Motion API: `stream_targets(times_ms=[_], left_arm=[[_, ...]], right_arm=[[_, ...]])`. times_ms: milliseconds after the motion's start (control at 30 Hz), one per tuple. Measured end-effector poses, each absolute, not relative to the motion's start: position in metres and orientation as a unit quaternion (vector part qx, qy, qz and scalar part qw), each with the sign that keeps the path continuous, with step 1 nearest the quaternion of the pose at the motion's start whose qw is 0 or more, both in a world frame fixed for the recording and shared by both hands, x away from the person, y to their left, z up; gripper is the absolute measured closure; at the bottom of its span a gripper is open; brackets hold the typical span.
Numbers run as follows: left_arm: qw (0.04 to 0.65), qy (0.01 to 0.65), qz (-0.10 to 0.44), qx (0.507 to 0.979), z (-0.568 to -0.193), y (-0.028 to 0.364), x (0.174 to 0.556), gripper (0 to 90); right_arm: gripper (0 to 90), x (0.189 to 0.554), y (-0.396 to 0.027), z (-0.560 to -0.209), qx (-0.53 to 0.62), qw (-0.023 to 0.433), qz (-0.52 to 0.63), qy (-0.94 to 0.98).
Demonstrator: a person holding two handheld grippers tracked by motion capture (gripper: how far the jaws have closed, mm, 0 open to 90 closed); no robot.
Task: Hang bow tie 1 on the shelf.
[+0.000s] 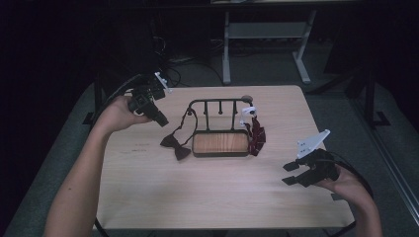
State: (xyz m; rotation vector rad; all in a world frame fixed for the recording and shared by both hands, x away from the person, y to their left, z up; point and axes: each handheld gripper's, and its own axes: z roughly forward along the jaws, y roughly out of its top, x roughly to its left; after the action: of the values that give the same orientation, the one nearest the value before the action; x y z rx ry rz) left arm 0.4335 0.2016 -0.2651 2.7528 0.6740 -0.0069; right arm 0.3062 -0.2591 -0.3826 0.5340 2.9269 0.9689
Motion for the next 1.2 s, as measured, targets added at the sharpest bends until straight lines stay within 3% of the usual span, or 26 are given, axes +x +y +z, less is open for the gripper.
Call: stream_targets(times_ms=[1200], left_arm=[[0.161,0.218,-0.01,0.963,-0.285,0.217,0.407,67.8]], right_arm=[[41.7,0.313,-0.261,-0.389,0.196,0.008,0.308,0.931]])
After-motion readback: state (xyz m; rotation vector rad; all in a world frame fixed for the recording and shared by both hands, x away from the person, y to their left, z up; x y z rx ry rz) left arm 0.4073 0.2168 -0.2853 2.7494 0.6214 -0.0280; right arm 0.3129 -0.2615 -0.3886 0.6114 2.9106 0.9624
